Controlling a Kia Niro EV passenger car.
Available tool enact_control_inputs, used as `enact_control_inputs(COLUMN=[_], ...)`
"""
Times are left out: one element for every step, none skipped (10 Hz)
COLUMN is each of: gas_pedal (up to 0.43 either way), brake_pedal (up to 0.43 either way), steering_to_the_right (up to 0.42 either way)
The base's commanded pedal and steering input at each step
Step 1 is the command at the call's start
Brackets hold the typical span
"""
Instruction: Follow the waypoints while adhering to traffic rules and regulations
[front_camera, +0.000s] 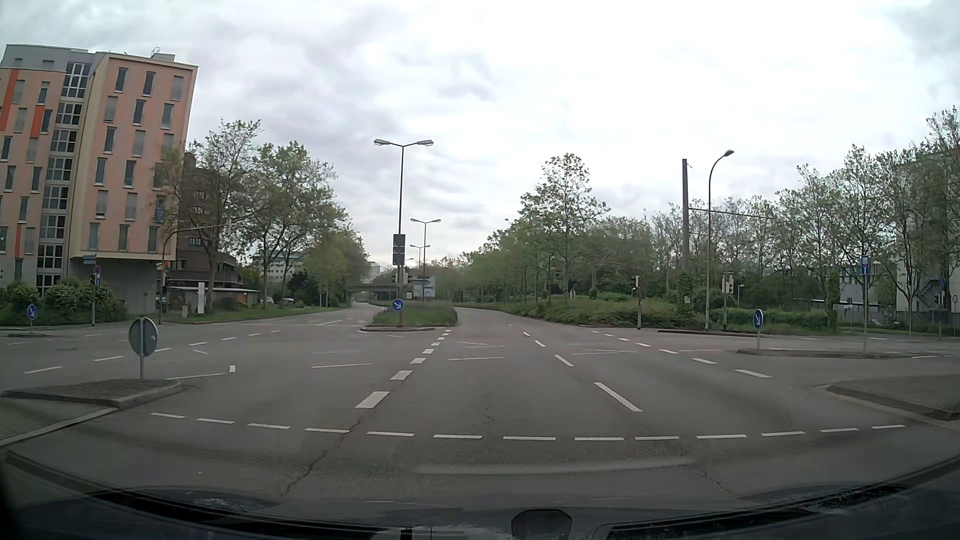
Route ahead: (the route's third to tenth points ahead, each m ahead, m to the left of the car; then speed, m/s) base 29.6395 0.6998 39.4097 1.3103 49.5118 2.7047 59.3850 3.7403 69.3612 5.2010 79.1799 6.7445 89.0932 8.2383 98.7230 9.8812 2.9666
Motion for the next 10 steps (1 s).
enact_control_inputs(gas_pedal=[0.299, 0.299, 0.299, 0.299, 0.299, 0.299, 0.299, 0.299, 0.299, 0.287], brake_pedal=[0.0, 0.0, 0.0, 0.0, 0.0, 0.0, 0.0, 0.0, 0.0, 0.0], steering_to_the_right=[0.008, 0.008, 0.008, 0.008, 0.008, 0.008, 0.008, 0.007, 0.007, 0.005])
